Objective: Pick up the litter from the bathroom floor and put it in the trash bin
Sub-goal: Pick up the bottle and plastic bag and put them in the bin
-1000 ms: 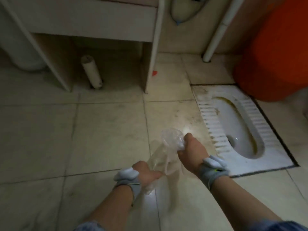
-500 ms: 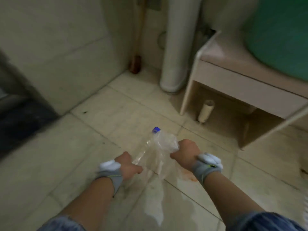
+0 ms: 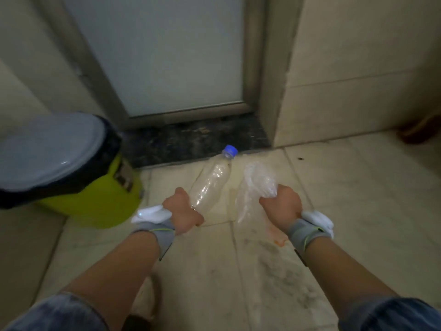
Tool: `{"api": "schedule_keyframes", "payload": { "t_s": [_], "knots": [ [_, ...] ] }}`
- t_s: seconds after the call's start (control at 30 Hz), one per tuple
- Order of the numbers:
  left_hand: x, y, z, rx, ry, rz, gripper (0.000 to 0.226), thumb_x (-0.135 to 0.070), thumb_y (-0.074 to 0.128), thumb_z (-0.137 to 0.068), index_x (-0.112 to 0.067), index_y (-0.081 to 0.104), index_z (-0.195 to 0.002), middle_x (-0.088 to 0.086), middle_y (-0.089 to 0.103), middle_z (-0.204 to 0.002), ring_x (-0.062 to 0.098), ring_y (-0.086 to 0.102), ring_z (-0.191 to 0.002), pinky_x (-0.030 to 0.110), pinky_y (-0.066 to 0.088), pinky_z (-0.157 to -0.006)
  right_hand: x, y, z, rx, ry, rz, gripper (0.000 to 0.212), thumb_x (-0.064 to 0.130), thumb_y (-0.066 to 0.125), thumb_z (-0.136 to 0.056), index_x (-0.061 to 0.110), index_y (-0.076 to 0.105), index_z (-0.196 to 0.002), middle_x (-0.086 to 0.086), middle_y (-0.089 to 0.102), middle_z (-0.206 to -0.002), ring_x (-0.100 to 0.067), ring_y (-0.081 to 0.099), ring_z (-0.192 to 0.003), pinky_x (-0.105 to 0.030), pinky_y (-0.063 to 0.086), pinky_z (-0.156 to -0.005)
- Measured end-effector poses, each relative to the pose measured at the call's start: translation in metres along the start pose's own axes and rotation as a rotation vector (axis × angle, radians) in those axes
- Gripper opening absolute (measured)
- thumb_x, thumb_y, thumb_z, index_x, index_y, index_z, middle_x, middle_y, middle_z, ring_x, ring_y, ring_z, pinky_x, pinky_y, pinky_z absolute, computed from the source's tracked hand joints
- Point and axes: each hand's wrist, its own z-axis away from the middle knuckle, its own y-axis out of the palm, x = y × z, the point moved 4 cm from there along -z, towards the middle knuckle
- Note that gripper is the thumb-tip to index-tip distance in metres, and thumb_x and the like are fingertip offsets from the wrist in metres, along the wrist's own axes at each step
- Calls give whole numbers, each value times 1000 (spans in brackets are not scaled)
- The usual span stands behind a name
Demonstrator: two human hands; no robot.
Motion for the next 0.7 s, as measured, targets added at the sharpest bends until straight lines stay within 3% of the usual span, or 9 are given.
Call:
{"api": "schedule_keyframes", "payload": {
  "t_s": [0.1,0.23,0.33,0.4,0.47,0.57,0.7],
  "knots": [
    [38,-37,0,-75,-7,13,51,-20,75,-65,-10,51,-108,7,63,-99,27,62,-86,30,46,-65,38,38,2,77,-56,12,22,17,60,-78,7,65,-97,-18,69,-102,-38,62,-97,-29,40,-68],
    [64,-97,2,-328,-16,2,43,-17,72,-71,-12,56,-110,8,65,-106,27,61,-97,25,38,-70,87,78,10,190,-180,31,24,17,57,-80,5,62,-100,-18,67,-104,-38,61,-98,-33,46,-75],
    [74,-128,-2,-377,-3,-32,45,-18,68,-74,-11,55,-117,11,61,-124,28,58,-112,27,41,-78,114,93,11,231,-229,46,24,19,56,-83,6,60,-103,-15,65,-106,-35,61,-97,-30,45,-72],
    [88,-143,-5,-346,36,-116,57,-23,67,-75,-13,49,-128,7,41,-148,24,40,-136,29,39,-100,131,105,7,236,-249,32,23,20,55,-85,7,60,-102,-15,65,-105,-34,61,-94,-27,41,-69],
    [98,-147,-9,-299,89,-283,60,-27,65,-74,-21,45,-131,-4,20,-158,17,10,-148,33,25,-115,135,109,6,231,-235,23,23,21,55,-85,9,61,-103,-15,66,-106,-35,61,-95,-28,42,-70],
    [118,-155,-25,-246,130,-501,60,-27,62,-73,-26,45,-130,-10,13,-160,18,-13,-148,40,8,-120,144,127,5,244,-260,34,24,23,56,-85,8,61,-103,-17,66,-108,-36,60,-100,-28,41,-72],
    [129,-168,-41,-156,169,-633,47,-26,58,-75,-23,48,-121,-11,9,-160,21,-23,-145,46,-1,-120,152,144,6,251,-248,46,23,28,55,-88,9,60,-100,-15,66,-105,-35,61,-96,-27,37,-68]
  ]
}}
